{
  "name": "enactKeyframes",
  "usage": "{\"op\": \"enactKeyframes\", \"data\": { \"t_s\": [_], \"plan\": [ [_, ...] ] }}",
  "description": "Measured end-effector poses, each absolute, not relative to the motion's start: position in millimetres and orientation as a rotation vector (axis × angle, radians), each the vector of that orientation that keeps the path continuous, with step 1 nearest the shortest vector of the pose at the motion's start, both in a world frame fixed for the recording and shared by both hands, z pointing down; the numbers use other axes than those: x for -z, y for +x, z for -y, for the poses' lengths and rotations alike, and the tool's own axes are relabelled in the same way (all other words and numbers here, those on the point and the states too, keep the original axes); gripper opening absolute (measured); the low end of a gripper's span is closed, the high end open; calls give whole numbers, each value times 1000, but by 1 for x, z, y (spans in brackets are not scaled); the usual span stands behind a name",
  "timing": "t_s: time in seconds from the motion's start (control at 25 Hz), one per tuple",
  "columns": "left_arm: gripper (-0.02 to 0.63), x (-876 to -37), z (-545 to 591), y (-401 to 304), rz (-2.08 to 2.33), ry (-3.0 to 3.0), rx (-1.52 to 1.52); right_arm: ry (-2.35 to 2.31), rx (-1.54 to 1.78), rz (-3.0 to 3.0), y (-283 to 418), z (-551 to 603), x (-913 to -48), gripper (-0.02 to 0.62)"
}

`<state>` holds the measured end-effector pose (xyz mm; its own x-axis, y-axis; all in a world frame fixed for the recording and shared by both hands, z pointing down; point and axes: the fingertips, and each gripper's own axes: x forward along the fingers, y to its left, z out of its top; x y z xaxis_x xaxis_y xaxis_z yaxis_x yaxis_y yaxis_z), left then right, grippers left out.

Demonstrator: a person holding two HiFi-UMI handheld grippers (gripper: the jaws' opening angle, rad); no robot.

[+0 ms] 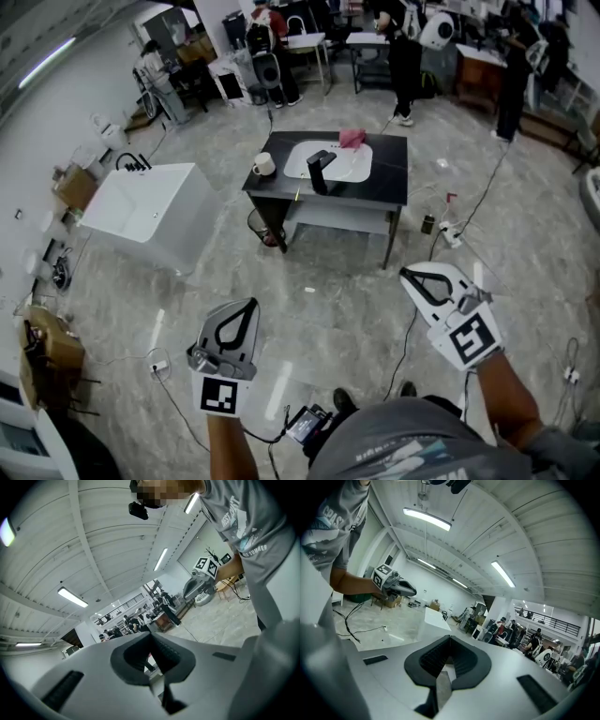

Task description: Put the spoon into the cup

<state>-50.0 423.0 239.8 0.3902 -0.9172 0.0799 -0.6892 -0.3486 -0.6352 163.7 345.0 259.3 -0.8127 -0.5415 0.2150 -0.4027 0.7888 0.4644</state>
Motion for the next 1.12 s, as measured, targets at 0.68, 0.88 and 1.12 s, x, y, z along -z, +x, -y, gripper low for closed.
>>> {"op": "enactKeyframes", "data": {
  "t_s": [0.68, 0.88, 1.12],
  "plan": [
    [-2, -253, -403, -97, -1275, -2225, 514, 802, 586, 2571, 110, -347, -261, 31],
    [-2, -253, -383, -90, -1293, -2222, 515, 787, 565, 2606, 112, -322, -263, 31],
    [-2, -255, -348, -71, -1359, -2204, 553, 701, 584, 2647, 122, -277, -263, 31]
  ]
}}
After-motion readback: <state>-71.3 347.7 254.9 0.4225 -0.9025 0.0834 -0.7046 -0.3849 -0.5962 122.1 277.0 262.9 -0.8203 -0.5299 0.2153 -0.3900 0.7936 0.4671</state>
